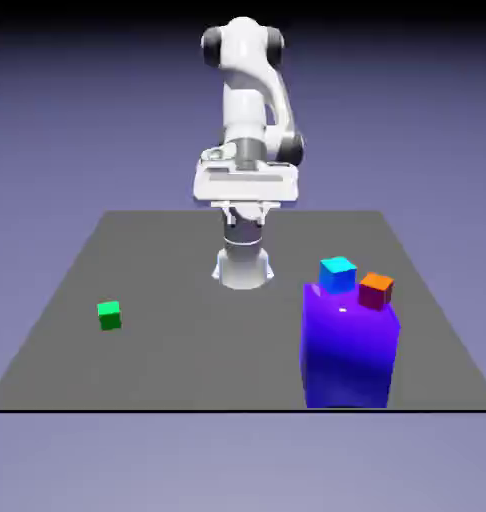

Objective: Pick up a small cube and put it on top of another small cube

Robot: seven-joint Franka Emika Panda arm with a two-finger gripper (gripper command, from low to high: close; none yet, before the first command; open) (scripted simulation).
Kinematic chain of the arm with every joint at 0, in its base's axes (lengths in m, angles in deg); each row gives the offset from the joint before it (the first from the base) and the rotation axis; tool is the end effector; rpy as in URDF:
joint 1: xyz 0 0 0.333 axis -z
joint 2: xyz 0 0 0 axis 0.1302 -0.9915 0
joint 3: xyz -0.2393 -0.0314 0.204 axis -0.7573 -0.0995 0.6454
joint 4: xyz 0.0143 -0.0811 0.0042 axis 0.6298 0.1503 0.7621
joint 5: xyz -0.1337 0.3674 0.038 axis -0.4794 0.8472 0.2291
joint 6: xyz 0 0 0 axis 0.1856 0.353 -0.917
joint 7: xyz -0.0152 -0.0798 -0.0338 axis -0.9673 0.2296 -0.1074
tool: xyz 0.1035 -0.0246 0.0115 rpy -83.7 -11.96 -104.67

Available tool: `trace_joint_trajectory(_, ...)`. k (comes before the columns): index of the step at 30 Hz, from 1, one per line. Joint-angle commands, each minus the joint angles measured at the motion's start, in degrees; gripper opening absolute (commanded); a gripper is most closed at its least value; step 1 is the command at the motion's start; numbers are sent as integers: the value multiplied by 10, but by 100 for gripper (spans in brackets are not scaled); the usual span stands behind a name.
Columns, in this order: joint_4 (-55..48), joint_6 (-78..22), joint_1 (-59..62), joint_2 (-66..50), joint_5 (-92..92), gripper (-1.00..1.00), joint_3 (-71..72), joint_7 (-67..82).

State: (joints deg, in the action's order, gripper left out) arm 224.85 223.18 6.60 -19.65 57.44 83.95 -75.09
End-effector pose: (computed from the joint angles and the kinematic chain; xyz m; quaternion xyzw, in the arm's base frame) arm 0.3972 -0.0085 0.4449 -0.8723 0.3279 -0.3395 0.1279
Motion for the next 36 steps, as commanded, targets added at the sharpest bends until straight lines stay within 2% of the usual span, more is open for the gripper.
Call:
trace_joint_trajectory(1,-7,-13,-2,-21,-5,0,-18,18)
trace_joint_trajectory(25,-186,-313,-41,-519,-130,0,-458,440)
trace_joint_trajectory(27,-187,-315,-42,-522,-130,0,-461,443)
trace_joint_trajectory(32,-185,-209,44,-623,-84,0,-386,468)
trace_joint_trajectory(33,-185,-209,44,-623,-84,-100,-386,468)
trace_joint_trajectory(36,-186,-252,9,-582,-103,-100,-417,457)
